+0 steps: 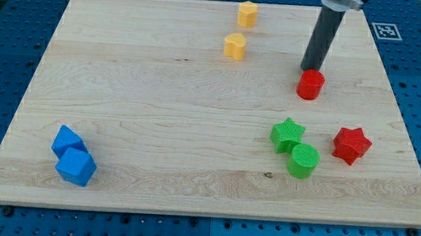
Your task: Make a group of green blocksred blocks
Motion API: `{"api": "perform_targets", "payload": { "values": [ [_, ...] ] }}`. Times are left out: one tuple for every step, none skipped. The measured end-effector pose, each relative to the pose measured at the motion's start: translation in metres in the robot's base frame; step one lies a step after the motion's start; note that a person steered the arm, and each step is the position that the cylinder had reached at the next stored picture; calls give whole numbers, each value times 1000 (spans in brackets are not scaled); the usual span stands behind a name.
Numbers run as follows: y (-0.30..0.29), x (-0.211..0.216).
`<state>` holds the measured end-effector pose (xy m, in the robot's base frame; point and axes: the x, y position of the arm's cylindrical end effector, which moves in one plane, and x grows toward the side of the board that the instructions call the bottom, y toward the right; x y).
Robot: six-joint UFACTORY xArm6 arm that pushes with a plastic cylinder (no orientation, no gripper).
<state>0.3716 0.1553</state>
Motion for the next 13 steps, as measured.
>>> {"api": "perform_targets", "payload": {
  "values": [
    [10, 43],
    [30, 82],
    [29, 87],
    [33, 90],
    [28, 123],
    [20, 137],
    [33, 122],
    [72, 112],
    [106, 136],
    [103, 166],
    [60, 170],
    [37, 170],
    [50, 152]
  ]
}}
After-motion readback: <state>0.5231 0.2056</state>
